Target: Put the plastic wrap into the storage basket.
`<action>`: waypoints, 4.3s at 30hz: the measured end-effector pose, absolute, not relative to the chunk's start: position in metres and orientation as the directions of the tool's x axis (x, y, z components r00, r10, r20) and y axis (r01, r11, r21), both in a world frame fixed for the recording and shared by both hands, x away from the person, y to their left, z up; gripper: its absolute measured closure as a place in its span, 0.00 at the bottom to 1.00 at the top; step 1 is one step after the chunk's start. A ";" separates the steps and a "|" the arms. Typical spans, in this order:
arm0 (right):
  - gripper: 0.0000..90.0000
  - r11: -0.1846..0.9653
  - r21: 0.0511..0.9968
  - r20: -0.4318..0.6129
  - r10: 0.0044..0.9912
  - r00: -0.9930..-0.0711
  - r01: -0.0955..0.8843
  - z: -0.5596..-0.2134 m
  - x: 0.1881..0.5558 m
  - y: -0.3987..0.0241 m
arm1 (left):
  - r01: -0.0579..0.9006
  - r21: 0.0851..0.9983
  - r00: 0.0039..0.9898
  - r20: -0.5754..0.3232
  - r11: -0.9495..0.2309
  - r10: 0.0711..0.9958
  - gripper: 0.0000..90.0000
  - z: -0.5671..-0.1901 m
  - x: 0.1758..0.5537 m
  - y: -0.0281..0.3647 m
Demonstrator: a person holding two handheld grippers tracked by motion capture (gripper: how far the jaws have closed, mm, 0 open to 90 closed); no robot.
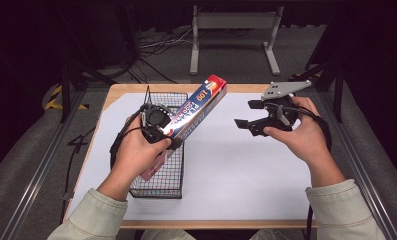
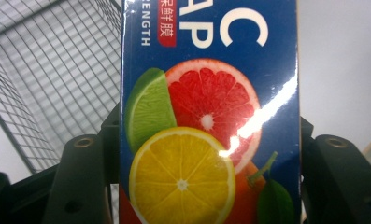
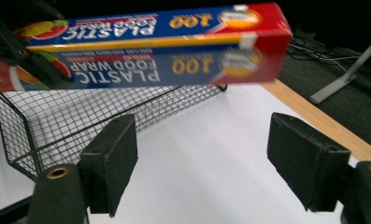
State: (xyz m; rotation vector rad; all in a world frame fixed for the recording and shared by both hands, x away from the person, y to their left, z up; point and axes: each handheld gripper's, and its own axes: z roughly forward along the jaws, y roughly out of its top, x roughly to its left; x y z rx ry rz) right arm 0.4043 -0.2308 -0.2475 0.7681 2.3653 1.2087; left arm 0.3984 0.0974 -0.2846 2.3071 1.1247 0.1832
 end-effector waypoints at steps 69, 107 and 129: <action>0.24 0.358 0.836 -0.013 0.771 -0.637 0.416 -0.328 0.419 -0.288 | 0.879 0.474 0.131 -0.128 -0.055 0.983 0.44 -0.315 0.418 0.095; 0.23 0.358 0.815 0.008 0.779 -0.627 0.455 -0.344 0.421 -0.292 | 0.931 0.363 0.082 -0.084 -0.047 0.993 0.44 -0.380 0.436 0.089; 0.23 0.359 0.807 0.015 0.781 -0.625 0.468 -0.348 0.421 -0.292 | 0.945 0.323 0.070 -0.076 -0.042 0.995 0.44 -0.393 0.439 0.085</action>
